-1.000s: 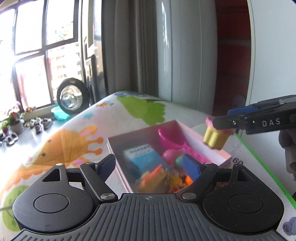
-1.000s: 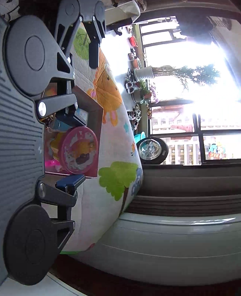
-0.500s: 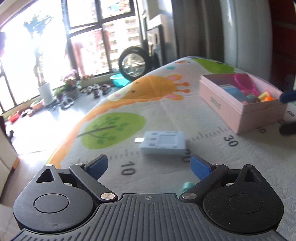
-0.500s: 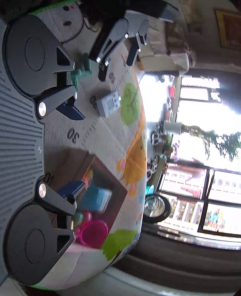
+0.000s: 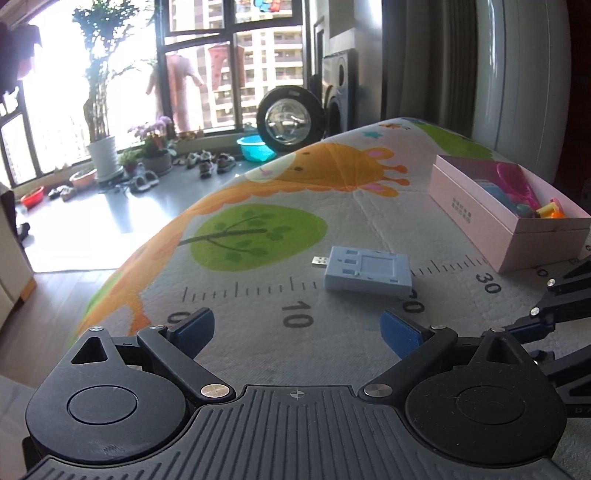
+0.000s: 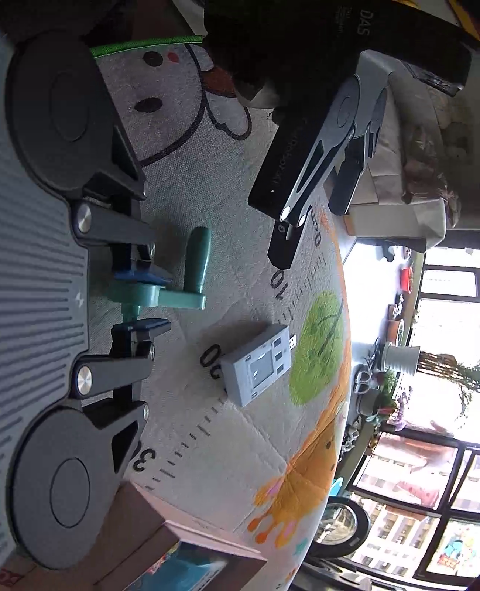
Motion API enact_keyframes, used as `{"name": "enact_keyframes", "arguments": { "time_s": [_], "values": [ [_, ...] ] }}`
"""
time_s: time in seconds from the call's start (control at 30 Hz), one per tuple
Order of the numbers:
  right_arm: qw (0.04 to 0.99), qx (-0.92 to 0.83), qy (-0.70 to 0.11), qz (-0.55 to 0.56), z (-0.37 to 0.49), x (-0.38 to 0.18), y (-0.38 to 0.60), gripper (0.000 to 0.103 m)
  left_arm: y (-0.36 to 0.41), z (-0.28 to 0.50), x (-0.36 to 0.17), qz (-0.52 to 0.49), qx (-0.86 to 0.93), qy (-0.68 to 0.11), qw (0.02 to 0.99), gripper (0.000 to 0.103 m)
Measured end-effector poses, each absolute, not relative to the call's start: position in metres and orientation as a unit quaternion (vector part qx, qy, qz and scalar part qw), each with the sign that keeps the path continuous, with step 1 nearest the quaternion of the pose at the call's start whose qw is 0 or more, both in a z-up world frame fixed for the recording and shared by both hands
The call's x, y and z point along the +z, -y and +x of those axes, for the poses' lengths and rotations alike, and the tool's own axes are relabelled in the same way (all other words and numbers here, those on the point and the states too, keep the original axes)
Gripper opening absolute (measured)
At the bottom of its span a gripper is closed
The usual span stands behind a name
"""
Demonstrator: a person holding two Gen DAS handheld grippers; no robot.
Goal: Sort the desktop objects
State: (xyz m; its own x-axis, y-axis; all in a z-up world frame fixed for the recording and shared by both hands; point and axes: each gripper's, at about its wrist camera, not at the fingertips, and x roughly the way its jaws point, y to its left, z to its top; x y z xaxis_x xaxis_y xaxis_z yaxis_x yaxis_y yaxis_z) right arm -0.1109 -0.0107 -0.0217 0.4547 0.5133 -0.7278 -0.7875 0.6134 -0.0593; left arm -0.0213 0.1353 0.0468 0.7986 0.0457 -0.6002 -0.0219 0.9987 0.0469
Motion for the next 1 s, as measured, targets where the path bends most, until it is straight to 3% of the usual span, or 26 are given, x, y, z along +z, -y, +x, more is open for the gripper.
{"name": "enact_keyframes", "arguments": {
  "time_s": [0.37,0.4,0.47,0.53,1.0],
  "values": [
    [0.907,0.218,-0.331,-0.142,-0.11,-0.017,0.134,0.022,-0.086,0.031,0.026,0.053,-0.032,-0.339,0.939,0.1],
    [0.911,0.213,-0.327,-0.135,-0.112,-0.017,0.139,0.025,-0.084,0.034,0.025,0.055,-0.03,-0.339,0.939,0.1],
    [0.919,0.204,-0.318,-0.117,-0.116,-0.019,0.146,0.057,-0.082,0.04,0.021,0.065,-0.02,-0.334,0.94,0.1],
    [0.923,0.2,-0.314,-0.092,-0.119,-0.024,0.152,0.074,-0.082,0.049,0.017,0.077,-0.007,-0.329,0.941,0.1],
    [0.923,0.174,-0.344,0.0,-0.111,-0.051,0.168,0.09,-0.069,0.079,0.012,0.079,-0.009,-0.344,0.936,0.097]
  ]
}}
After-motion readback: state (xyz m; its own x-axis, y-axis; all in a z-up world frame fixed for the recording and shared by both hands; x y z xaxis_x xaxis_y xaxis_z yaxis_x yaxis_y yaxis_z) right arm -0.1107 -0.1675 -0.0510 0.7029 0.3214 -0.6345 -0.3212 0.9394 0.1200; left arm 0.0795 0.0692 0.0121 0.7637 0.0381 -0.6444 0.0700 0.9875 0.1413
